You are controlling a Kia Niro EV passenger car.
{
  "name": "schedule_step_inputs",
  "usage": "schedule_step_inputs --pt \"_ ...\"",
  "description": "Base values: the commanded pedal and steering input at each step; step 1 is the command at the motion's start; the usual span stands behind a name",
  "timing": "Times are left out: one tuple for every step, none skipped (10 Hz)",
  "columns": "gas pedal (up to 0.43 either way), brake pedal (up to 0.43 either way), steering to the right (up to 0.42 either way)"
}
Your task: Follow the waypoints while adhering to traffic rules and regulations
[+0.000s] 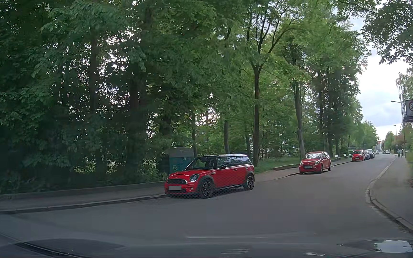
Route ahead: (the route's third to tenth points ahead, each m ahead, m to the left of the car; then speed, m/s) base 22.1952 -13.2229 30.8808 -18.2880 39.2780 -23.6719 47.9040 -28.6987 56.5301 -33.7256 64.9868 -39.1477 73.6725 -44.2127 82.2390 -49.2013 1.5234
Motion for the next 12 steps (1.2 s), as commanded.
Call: schedule_step_inputs --pt "0.039 0.024 0.242" --pt "0.13 0.024 0.223" --pt "0.138 0.018 0.201" --pt "0.169 0.024 0.18" --pt "0.169 0.024 0.163" --pt "0.177 0.018 0.147" --pt "0.177 0.018 0.14" --pt "0.177 0.024 0.148" --pt "0.177 0.024 0.162" --pt "0.177 0.018 0.179" --pt "0.177 0.018 0.195" --pt "0.177 0.018 0.205"
